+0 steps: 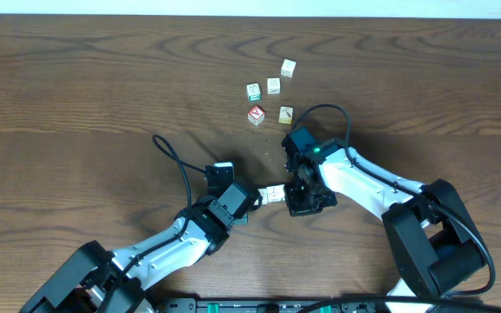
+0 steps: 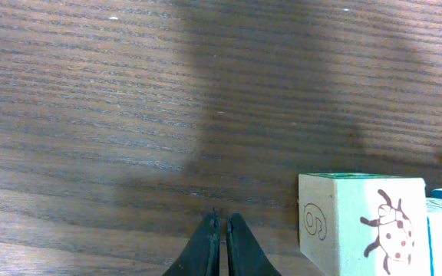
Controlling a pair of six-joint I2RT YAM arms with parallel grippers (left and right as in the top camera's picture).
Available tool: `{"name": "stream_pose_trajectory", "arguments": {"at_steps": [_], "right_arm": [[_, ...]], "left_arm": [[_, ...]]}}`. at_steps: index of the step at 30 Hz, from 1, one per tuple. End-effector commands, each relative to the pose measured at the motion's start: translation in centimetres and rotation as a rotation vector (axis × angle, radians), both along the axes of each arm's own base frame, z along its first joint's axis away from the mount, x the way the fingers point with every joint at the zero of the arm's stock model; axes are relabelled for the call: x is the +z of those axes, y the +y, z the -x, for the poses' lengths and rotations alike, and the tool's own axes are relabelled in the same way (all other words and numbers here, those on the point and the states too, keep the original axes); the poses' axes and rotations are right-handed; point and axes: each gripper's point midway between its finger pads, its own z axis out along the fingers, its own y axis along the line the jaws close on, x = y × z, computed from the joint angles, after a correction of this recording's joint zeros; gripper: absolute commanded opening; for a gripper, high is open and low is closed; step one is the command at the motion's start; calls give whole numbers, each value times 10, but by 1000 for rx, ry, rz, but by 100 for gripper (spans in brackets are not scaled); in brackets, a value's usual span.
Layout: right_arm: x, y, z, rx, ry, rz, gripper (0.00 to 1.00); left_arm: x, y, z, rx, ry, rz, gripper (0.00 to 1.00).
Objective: Lift 5 blocks
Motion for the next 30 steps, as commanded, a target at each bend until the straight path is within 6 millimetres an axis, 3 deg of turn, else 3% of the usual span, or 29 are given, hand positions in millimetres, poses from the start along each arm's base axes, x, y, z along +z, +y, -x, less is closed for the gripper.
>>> {"name": "stream_pose_trajectory", "arguments": {"at_steps": [1,30], "right_arm": [[-6,-7,-3,0,-24,48,1],[-7,-7,-12,8,-66,53,1]], "left_arm": [[-18,16,14,14,59,-58,7],[-18,17,14,14,59,-59,7]]}}
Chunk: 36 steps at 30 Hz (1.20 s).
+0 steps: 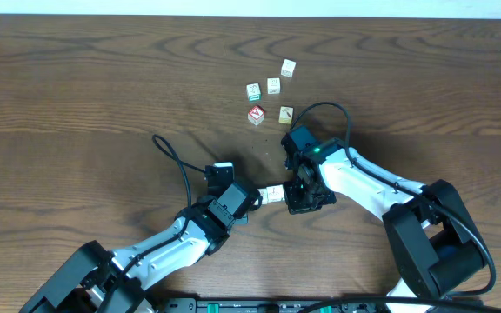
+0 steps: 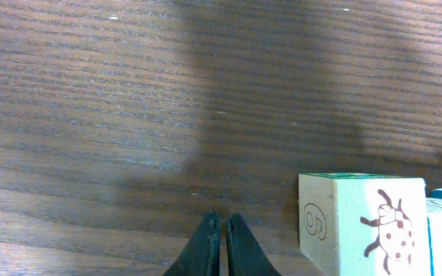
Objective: Lift 5 blocks
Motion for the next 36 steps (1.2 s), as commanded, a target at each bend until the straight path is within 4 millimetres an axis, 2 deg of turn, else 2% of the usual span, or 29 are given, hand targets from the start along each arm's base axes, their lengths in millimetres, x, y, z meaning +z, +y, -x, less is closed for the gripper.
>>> {"name": "stream_pose_trajectory", "arguments": {"at_steps": [1,11,22,27,36], "right_arm": [[-7,-8,-5,7,-33,57,1],[-7,-9,-5,12,-31,61,1],[-2,-35,29,12,109,165,1],[-3,-62,11,-50,36,286,1],[-5,-86,-19,-112,-39,290,1]], "left_arm": [[-18,17,14,15,59,-59,8],[-18,17,14,15,59,-59,7],[-19,17,15,14,63,-62,8],[-21,21,19,14,82,-79,7],[-22,21,21,11,92,-80,8]]}}
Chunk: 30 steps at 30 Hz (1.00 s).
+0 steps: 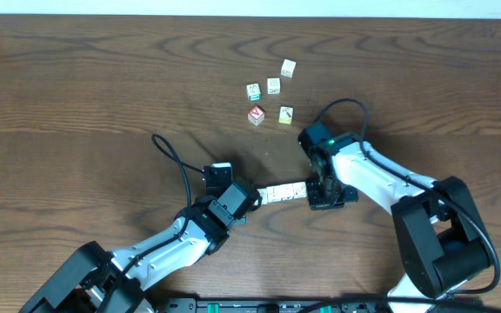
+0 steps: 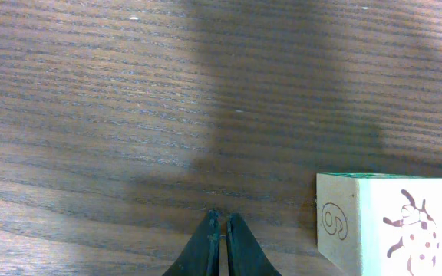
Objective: Lift 5 blocks
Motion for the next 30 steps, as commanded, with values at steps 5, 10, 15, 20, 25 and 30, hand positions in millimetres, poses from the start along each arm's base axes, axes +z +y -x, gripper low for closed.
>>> {"name": "stream_pose_trajectory", "arguments": {"at_steps": [5,10,15,20,25,30], "right_arm": [[-5,-32,-20,-25,-57,75,1],[-5,-33,-26,-24,-73,63,1],[-5,-32,-26,-24,-73,63,1],[-6,-31,-26,-25,-72,56,1],[-6,-31,-26,-25,-72,55,1],[-7,-24,-27,-28,-73,17,1]], "left_arm": [[-15,6,9,-37,36,-30,7],[-1,-6,-13,-48,-72,5,8],[8,3,-35,20,-129,50,8],[14,28,-55,122,-162,68,8],[27,23,-76,74,-214,148,7],[37,21,-93,66,-238,175,7]]}}
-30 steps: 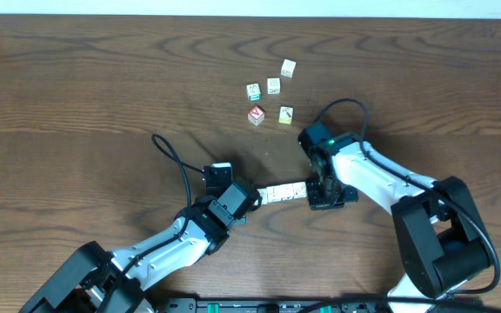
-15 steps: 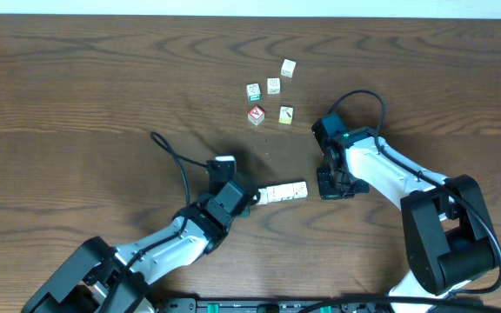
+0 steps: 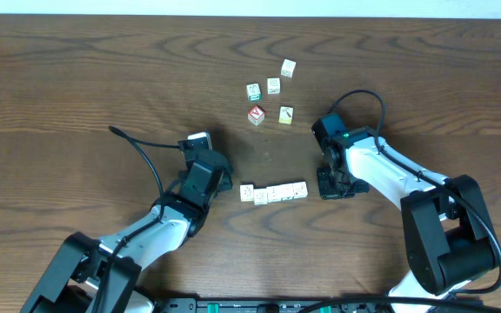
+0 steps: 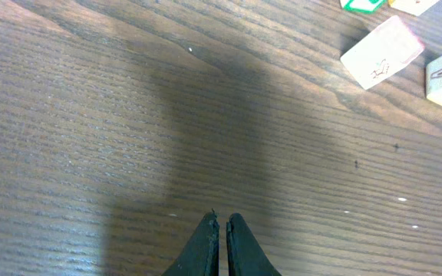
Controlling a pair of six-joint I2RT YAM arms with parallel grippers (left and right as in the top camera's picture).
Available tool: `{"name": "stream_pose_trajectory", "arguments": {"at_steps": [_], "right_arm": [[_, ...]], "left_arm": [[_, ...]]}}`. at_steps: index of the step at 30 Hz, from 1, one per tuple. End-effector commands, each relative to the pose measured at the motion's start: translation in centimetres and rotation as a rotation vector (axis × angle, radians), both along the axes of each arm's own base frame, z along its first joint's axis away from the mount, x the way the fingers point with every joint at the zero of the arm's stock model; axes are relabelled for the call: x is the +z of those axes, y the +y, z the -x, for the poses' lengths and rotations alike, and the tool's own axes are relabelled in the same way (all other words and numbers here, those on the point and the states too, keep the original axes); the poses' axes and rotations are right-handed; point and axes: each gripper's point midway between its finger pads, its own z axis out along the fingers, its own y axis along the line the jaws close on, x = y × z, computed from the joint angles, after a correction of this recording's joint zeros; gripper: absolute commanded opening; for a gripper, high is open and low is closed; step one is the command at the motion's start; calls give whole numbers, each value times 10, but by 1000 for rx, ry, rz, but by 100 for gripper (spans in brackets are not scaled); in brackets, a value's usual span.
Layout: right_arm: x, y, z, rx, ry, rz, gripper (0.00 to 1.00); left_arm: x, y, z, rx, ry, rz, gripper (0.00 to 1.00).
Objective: Lift 5 blocks
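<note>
Several small picture blocks lie end to end in a row on the brown table. My left gripper is a little left of the row's left end, apart from it. Its fingertips are shut with nothing between them over bare wood. My right gripper sits just right of the row's right end, with a small gap between them; its jaws are hidden under the arm. In the left wrist view, two loose blocks, one pink-edged and one white, show at the upper right.
A loose cluster of blocks lies farther back: a white one, a green-edged pair, a red one and a yellow one. A black cable loops left of my left arm.
My left gripper, still shut, has moved left and back from the row's left end; the ladybird block is gone from its view. My right gripper has shifted slightly right and back, off the row's right end.
At first both grippers met at the middle of the table, with the ladybird block beside my shut left fingers and the right gripper over the rest. Then the right gripper stood farther right, the row bared between the grippers. Now both stand off it.
</note>
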Motion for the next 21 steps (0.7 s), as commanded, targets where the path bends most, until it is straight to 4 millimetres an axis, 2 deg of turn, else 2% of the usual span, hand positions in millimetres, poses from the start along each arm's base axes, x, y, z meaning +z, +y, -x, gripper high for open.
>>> {"name": "stream_pose_trajectory", "arguments": {"at_steps": [1,6,11,15,21], "right_arm": [[-7,3,0,5,12,-28,1],[-7,4,-1,9,9,-37,1],[-7,4,-1,8,8,-37,1],[-7,4,-1,8,8,-37,1],[-7,4,-1,8,8,-37,1]], "left_arm": [[6,-7,-14,-45,-11,-3,7],[8,-31,-30,-130,0,29,7],[-4,-51,-41,-180,58,62,7],[-11,-53,-35,-187,86,56,7],[-24,-70,-7,-266,182,59,7]]}}
